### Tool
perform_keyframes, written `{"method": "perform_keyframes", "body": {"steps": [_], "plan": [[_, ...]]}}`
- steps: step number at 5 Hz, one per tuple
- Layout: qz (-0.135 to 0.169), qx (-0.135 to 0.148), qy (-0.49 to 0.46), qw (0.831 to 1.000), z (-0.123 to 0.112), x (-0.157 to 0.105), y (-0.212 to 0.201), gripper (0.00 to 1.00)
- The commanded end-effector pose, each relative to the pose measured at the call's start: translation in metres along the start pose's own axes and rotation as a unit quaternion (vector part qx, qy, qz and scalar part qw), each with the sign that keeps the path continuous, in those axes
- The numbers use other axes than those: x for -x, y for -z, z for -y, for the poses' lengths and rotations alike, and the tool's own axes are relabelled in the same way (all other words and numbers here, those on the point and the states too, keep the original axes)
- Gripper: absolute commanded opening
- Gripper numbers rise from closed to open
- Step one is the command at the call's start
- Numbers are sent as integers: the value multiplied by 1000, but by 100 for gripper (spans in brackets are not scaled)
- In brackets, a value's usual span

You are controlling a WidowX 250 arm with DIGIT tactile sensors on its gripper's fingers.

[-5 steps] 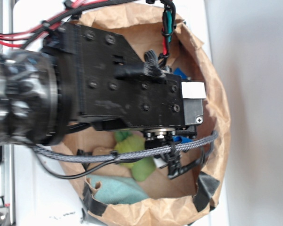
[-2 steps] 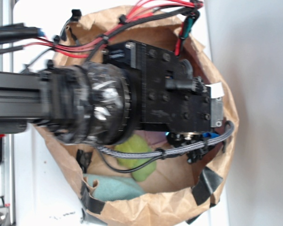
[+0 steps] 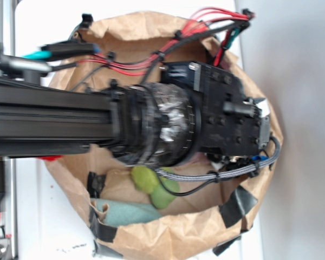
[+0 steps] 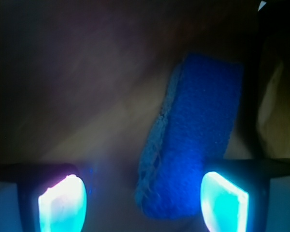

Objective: Grab the blue sponge.

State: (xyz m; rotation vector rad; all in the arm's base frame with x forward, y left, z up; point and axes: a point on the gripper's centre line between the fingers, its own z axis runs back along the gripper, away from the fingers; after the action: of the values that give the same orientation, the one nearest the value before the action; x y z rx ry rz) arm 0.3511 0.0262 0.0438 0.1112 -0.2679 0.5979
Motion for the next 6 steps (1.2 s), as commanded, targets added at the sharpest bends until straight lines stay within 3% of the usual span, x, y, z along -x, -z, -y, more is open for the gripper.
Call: {"method": "perform_keyframes", "body": {"steps": [1,3,4,5,6], "plan": [[18,30,0,999,-9,-11,-25,100],[5,78,-13,997,-28,2,-48,100],[-3,94,-68,993,-29,6,-34,100],[3,109,-103,989,-38,-4,-25,100],[-2,106,-111,988,-38,-13,-24,100]]}}
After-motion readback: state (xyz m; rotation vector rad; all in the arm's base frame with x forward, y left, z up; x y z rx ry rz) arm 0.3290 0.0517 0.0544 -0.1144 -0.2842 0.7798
